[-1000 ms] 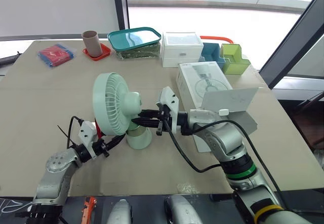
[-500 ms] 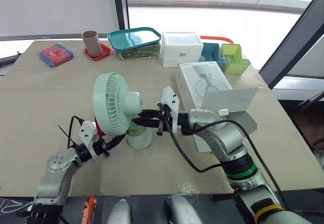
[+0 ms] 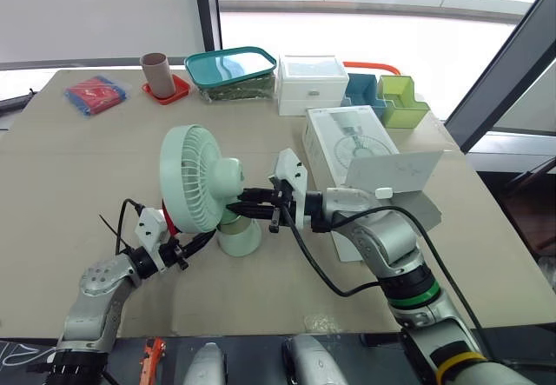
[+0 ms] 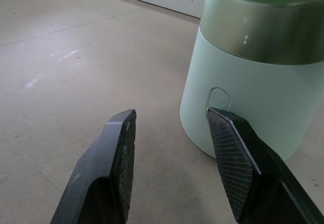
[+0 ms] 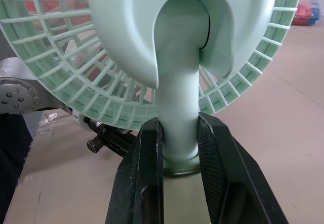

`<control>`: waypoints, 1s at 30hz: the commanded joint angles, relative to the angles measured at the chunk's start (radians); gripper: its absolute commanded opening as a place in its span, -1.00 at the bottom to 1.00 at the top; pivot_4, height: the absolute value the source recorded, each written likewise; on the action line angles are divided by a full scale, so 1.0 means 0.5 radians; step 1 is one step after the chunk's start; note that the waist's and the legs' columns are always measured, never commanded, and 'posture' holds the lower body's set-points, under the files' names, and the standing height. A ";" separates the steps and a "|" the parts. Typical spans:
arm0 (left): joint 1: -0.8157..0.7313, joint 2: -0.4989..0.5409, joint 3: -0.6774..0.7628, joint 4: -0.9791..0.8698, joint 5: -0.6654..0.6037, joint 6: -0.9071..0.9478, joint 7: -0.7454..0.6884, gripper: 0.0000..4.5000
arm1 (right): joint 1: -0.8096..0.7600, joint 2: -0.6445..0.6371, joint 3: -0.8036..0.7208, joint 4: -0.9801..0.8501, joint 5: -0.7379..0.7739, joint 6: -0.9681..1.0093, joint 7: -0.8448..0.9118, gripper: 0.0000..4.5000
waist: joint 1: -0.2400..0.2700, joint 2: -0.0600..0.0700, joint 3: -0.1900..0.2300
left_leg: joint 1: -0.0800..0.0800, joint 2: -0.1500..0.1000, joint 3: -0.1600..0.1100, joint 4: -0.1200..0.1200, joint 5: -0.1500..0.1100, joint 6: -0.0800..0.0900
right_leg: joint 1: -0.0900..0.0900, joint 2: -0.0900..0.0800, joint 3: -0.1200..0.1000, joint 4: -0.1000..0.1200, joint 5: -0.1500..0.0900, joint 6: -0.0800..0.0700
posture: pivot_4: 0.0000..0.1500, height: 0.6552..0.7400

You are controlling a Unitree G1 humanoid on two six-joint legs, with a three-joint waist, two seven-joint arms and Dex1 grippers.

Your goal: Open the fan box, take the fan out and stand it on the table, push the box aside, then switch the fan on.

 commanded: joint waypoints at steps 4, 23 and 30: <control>-0.007 -0.008 -0.051 -0.078 -0.007 -0.031 -0.038 -0.05 | -0.018 0.021 0.025 0.003 -0.003 -0.030 0.026 -0.81 | 0.000 0.000 0.000 | 0.000 0.000 0.000 0.000 0.000 0.000 | 0.000 0.000 0.000 0.000 0.000 0.000 | 1.00 1.00; 0.254 0.007 0.334 -0.311 -0.331 0.126 0.162 -0.05 | -0.049 -0.044 -0.016 0.129 -0.022 -0.152 0.143 -0.81 | -0.009 0.000 0.000 | 0.003 0.003 0.001 0.000 0.000 0.000 | 0.000 0.002 0.000 0.002 0.000 -0.001 | 1.00 1.00; 0.350 0.048 0.375 -0.376 -0.363 0.151 0.157 0.06 | -0.032 -0.053 -0.030 0.114 0.001 -0.196 0.192 -0.59 | -0.009 0.000 0.000 | 0.003 0.002 0.001 0.000 0.000 0.000 | 0.000 0.002 0.001 0.002 0.000 0.000 | 1.00 1.00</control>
